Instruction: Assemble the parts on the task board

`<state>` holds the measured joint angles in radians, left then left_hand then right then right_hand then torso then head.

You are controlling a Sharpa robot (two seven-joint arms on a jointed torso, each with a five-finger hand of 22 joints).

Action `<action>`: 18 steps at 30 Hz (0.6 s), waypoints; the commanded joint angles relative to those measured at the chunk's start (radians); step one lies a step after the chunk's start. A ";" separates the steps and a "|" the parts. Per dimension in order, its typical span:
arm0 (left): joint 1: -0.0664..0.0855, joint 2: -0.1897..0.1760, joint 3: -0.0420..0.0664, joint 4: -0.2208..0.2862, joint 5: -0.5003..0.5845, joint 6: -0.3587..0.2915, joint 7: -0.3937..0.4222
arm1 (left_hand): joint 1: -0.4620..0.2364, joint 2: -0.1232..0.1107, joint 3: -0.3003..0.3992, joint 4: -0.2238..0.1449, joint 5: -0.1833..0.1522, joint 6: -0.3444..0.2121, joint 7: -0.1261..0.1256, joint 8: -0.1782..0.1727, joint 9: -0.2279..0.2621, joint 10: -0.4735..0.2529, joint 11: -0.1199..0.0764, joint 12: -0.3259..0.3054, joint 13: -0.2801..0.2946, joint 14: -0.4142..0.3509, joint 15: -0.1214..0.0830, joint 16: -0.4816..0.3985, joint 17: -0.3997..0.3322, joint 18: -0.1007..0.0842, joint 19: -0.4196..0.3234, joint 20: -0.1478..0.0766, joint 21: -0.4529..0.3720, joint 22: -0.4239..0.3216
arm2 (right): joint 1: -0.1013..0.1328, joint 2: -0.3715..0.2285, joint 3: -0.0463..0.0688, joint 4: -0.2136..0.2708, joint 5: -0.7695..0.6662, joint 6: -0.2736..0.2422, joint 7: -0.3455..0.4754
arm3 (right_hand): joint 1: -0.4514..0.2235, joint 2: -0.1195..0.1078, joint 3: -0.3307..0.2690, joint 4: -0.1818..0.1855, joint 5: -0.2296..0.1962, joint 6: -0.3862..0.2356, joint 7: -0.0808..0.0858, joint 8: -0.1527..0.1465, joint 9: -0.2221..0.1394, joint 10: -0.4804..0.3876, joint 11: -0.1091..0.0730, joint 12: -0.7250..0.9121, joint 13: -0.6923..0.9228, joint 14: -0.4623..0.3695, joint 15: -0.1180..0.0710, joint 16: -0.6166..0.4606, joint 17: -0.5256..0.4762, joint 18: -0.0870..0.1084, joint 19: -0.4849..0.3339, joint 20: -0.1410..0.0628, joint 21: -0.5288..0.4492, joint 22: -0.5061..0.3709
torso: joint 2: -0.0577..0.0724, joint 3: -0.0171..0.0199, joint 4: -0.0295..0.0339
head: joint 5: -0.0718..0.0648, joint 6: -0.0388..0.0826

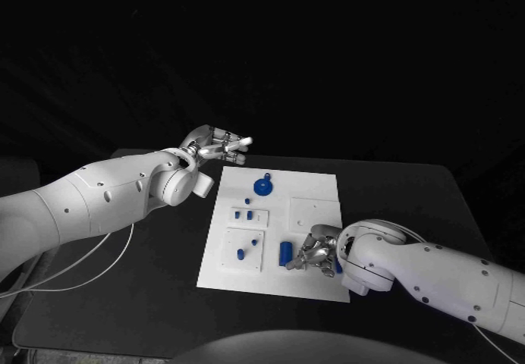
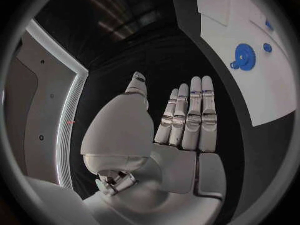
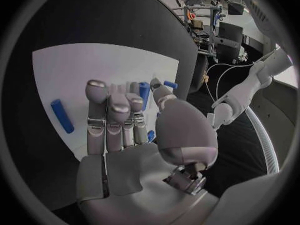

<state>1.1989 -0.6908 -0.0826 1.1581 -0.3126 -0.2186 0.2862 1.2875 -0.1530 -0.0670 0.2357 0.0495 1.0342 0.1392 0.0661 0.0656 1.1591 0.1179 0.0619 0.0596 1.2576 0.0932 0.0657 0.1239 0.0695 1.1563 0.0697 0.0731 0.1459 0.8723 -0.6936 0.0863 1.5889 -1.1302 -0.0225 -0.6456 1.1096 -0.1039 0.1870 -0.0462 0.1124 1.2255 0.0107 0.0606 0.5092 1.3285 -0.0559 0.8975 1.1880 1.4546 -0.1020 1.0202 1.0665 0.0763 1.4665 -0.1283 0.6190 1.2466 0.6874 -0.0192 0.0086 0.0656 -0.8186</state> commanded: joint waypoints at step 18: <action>0.001 0.001 0.000 0.002 0.000 0.014 0.000 | 0.000 0.013 0.003 0.006 -0.001 -0.003 0.002 -0.002 0.000 -0.004 0.001 -0.002 0.001 -0.007 -0.002 -0.002 0.002 -0.011 0.005 0.002 0.005 -0.005 | -0.014 0.053 0.000 -0.059 -0.052 -0.031 -0.014 | -0.063 0.078 0.130 -0.076 -0.027 0.009 -0.012 0.004 0.080 0.011 -0.011 -0.002 -0.004 0.002 -0.014 0.002 -0.002 -0.022 0.049 -0.010 0.006 0.000 | 0.000 -0.0005 0.0010 | 0.003 -0.005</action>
<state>1.1989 -0.6905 -0.0834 1.1581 -0.3127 -0.2181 0.2829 1.2875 -0.1530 -0.0670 0.2357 0.0495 1.0342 0.1392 0.0661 0.0656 1.1591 0.1179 0.0619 0.0596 1.2576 0.0931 0.0657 0.1246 0.0694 1.1562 0.0697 0.0731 0.1423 0.8611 -0.6427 0.0863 1.5336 -1.1631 -0.0447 -0.6526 1.0514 -0.0299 0.3151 -0.1200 0.0852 1.2334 0.0029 0.0607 0.5896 1.3352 -0.0627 0.8975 1.1839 1.4542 -0.1092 1.0202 1.0652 0.0607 1.4664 -0.1284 0.6190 1.2476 0.6877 -0.0198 0.0095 0.0681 -0.8219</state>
